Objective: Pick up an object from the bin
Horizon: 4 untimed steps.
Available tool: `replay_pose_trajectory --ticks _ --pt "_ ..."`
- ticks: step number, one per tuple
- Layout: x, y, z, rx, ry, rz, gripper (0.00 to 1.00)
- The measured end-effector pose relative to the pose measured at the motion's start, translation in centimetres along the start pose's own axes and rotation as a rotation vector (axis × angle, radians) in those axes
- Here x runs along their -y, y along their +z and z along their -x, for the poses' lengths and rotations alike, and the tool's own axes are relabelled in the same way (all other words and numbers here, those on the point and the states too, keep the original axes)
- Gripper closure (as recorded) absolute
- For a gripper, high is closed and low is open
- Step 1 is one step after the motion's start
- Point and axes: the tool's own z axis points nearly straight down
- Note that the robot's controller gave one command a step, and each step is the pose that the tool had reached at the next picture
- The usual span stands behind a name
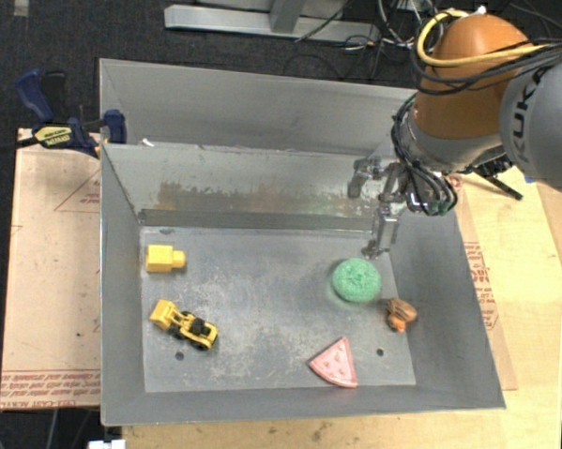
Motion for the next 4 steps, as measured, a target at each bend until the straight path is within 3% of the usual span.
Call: replay_pose_trajectory --ticks 1,2,3,4 --pt "0.0 -0.5 0.1 0.008 -0.001 -0.001 0.0" --pt "2.1 3.3 -3.4 0.011 0.023 0.0 0.0" --pt "4.2 4.4 -3.6 0.0 0.097 0.001 0.0" --pt "6.6 6.5 -4.9 0.014 0.104 -0.001 0.0"
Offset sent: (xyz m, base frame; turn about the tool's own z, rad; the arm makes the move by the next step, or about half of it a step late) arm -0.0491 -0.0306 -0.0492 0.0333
